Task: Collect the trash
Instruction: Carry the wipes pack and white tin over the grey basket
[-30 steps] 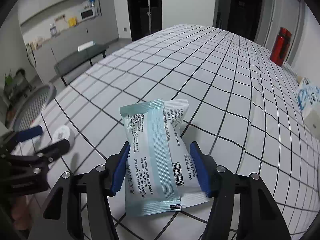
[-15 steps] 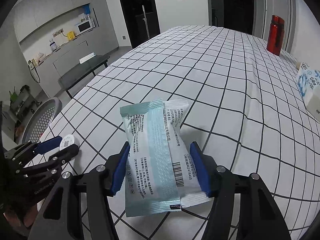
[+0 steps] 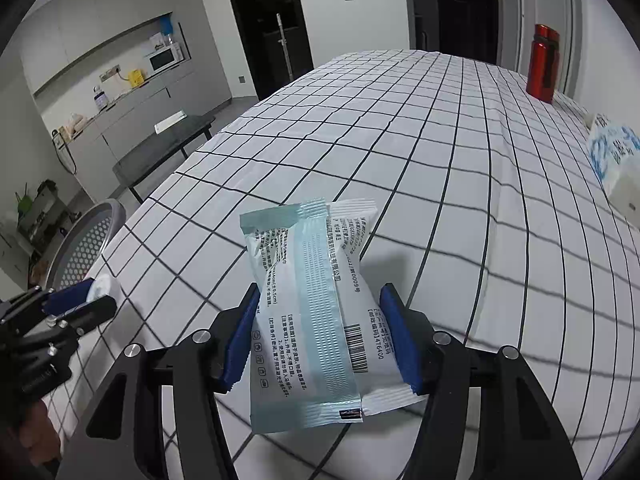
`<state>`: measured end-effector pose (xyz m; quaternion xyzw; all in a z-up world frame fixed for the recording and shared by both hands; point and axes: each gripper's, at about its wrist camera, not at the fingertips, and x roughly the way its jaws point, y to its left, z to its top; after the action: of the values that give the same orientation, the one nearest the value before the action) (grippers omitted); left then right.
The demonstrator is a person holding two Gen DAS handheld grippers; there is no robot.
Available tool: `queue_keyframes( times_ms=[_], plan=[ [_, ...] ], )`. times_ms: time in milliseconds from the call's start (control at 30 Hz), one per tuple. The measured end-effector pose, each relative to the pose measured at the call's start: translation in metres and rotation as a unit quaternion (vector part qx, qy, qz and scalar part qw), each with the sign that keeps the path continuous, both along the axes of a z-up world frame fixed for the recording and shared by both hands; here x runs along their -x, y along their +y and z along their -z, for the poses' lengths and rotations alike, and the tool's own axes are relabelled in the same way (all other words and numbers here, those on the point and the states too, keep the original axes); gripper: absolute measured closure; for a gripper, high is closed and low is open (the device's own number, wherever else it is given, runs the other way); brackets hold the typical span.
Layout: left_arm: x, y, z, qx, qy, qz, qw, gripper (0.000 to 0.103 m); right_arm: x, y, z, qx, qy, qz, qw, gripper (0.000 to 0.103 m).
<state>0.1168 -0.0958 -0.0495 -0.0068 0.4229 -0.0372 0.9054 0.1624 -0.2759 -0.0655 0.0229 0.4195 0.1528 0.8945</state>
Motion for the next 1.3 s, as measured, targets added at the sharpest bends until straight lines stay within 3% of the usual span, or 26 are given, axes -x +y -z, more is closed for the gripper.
queue_keyframes(
  times_ms=[233, 667, 1300],
  plan=[
    [0.017, 0.022, -0.021, -0.017, -0.028, 0.004, 0.9995, 0.065, 0.03, 0.014, -0.009, -0.017, 0.0, 0.021, 1.0, 0.045],
    [0.053, 0.094, -0.035, 0.014, -0.056, -0.001, 0.9983, 0.065, 0.093, 0.095, -0.033, -0.007, -0.023, 0.027, 0.999, 0.045],
    [0.065, 0.224, -0.023, 0.012, -0.061, -0.071, 0.9955, 0.065, 0.092, 0.23, -0.035, -0.045, -0.012, -0.038, 0.998, 0.045]
  ],
)
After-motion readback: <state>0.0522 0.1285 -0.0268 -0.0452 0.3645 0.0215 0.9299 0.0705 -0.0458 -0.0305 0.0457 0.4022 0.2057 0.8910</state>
